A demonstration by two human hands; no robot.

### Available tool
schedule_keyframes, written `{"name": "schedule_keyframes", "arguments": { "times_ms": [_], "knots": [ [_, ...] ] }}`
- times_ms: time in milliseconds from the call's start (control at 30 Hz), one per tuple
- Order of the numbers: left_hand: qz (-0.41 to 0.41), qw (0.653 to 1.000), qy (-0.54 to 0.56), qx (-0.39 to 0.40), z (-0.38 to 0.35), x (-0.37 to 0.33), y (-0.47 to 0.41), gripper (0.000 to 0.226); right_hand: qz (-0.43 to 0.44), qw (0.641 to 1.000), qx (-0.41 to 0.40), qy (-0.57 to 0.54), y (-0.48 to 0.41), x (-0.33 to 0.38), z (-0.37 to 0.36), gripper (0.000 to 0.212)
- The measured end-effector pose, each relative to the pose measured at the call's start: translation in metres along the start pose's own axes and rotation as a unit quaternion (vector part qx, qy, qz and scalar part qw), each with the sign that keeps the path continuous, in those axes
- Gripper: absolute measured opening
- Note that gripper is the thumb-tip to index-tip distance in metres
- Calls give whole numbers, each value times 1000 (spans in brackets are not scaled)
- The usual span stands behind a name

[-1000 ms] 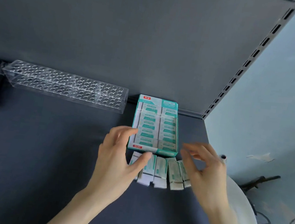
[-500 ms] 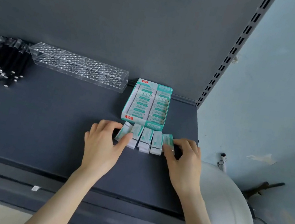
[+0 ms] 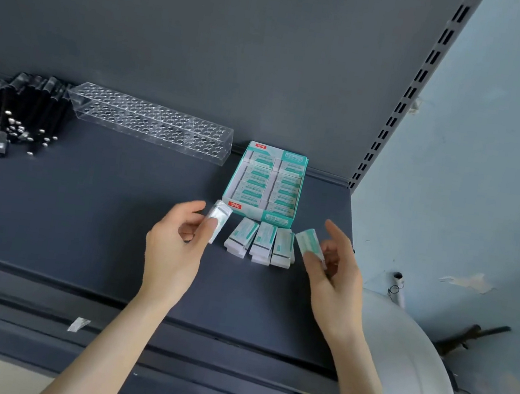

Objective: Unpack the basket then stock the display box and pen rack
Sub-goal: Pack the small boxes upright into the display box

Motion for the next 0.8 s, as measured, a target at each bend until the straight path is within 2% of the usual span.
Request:
{"name": "schedule_keyframes", "arguments": {
  "times_ms": [133,333,400,533,667,800],
  "knots": [
    [9,997,79,6,2,-1,3,19,14,997,31,-76,0,13,-6,44],
    [78,956,254,127,-2,-13,-10,11,24,981,33,-189,-24,42,-25,19],
    [83,948,248,181,-3,-17,-23,5,10,979,21,-201,-33,47,-37,18],
    [57,935,206,282,-5,-21,-56,15,-4,974,16,-226,-50,54,-66,24],
    [41,938,183,293,-9,-18,-87,8,-10,975,30,-218,-62,56,-82,26],
    [68,937,184,287,-17,-17,-108,6,-28,987,45,-152,-75,53,-83,33]
  ]
}}
Point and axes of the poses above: each hand's wrist, its own y-axis away from the middle knuckle, its own z-axis out of the back of the hand, x = y × z, the point moved 2 cm from there along -y, towards the middle knuckle, and after that the axes turned 6 degrees about -y, right-handed, at the moved point
